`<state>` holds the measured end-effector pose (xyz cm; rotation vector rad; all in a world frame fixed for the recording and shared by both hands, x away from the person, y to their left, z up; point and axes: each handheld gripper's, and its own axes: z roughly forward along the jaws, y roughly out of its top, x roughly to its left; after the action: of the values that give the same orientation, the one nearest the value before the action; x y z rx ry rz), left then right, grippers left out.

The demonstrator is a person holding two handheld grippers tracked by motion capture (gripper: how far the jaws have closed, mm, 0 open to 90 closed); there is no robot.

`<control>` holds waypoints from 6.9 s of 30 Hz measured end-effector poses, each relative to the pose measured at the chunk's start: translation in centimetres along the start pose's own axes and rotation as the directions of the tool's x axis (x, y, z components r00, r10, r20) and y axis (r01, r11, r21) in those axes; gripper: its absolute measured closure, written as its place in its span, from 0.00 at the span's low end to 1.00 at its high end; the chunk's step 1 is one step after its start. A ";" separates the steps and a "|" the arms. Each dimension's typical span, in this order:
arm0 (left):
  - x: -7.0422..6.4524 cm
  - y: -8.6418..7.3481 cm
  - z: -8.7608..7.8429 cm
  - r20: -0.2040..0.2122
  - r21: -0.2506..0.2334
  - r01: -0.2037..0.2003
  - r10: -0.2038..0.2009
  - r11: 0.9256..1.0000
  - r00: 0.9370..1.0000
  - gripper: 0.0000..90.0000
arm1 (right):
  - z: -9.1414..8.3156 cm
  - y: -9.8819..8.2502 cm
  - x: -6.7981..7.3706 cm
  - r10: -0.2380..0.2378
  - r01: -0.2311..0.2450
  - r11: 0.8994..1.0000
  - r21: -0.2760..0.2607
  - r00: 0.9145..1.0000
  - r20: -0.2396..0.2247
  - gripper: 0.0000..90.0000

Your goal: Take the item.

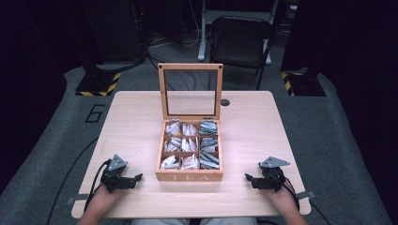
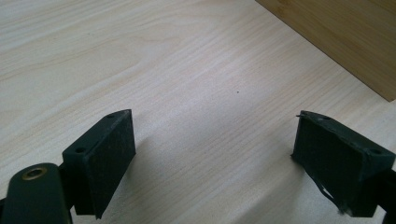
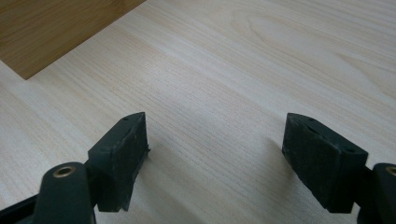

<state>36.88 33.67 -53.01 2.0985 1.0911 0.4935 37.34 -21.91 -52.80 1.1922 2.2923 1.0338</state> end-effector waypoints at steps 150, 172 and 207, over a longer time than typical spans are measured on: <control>0.0 0.0 0.0 0.002 0.001 0.001 -0.001 1.000 1.000 0.14 | -4.5 9.2 4.5 -0.161 0.166 0.986 0.010 0.970 -0.182 0.47; 0.0 0.0 0.0 0.002 0.001 0.001 -0.001 1.000 1.000 0.14 | -4.6 12.1 5.8 -0.202 0.207 0.978 0.001 0.959 -0.201 0.49; 0.0 0.0 0.0 0.003 0.001 0.001 -0.001 1.000 1.000 0.14 | -2.9 15.1 6.8 -0.226 0.234 0.972 0.008 0.948 -0.224 0.59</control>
<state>36.85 33.66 -53.01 2.0990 1.0915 0.4896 39.98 -11.95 -39.45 0.8289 2.5558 1.0896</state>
